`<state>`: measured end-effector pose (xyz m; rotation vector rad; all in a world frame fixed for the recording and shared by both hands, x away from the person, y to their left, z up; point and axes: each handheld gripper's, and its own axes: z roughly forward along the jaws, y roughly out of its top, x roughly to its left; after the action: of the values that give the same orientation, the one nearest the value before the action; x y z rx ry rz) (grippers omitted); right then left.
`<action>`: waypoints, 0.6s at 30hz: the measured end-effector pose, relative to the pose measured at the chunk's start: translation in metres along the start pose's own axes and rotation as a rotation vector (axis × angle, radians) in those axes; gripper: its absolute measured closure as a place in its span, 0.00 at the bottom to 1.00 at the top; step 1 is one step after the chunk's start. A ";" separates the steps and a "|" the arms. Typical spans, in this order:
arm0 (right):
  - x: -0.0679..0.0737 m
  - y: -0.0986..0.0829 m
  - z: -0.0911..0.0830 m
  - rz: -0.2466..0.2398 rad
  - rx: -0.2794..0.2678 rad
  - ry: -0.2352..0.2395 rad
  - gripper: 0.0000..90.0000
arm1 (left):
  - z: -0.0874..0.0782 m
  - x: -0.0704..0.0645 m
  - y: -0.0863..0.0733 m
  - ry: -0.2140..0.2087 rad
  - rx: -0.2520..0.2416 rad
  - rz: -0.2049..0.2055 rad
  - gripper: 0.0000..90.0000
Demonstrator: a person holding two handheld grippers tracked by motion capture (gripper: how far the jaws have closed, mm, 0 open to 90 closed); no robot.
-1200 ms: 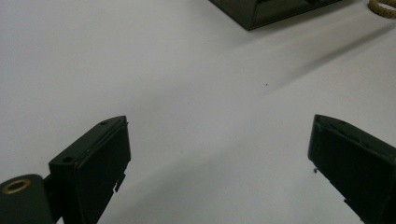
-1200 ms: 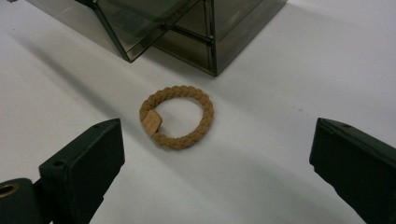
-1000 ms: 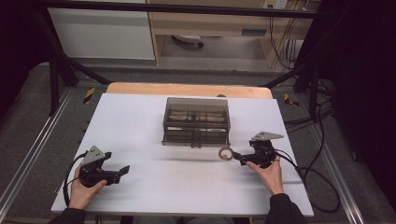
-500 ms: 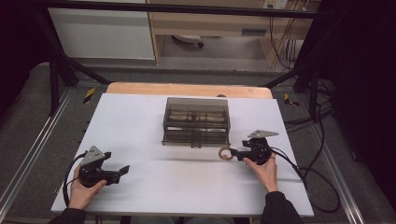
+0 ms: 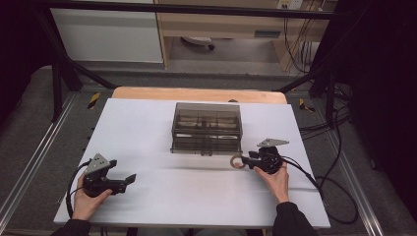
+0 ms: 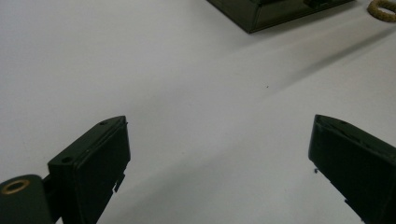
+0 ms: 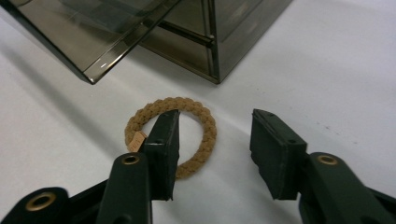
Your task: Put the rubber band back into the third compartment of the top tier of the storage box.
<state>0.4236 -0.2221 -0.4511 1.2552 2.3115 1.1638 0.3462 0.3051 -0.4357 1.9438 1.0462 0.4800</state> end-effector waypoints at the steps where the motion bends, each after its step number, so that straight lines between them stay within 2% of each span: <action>1: 0.001 0.000 0.001 -0.001 0.004 0.001 0.64 | 0.000 0.000 0.000 0.001 0.000 0.000 0.05; 18: 0.004 -0.002 0.004 0.007 0.034 0.004 0.83 | 0.000 0.000 0.000 0.002 0.000 0.001 0.06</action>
<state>0.4222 -0.2175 -0.4545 1.2748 2.3416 1.1343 0.3459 0.3050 -0.4356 1.9438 1.0468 0.4828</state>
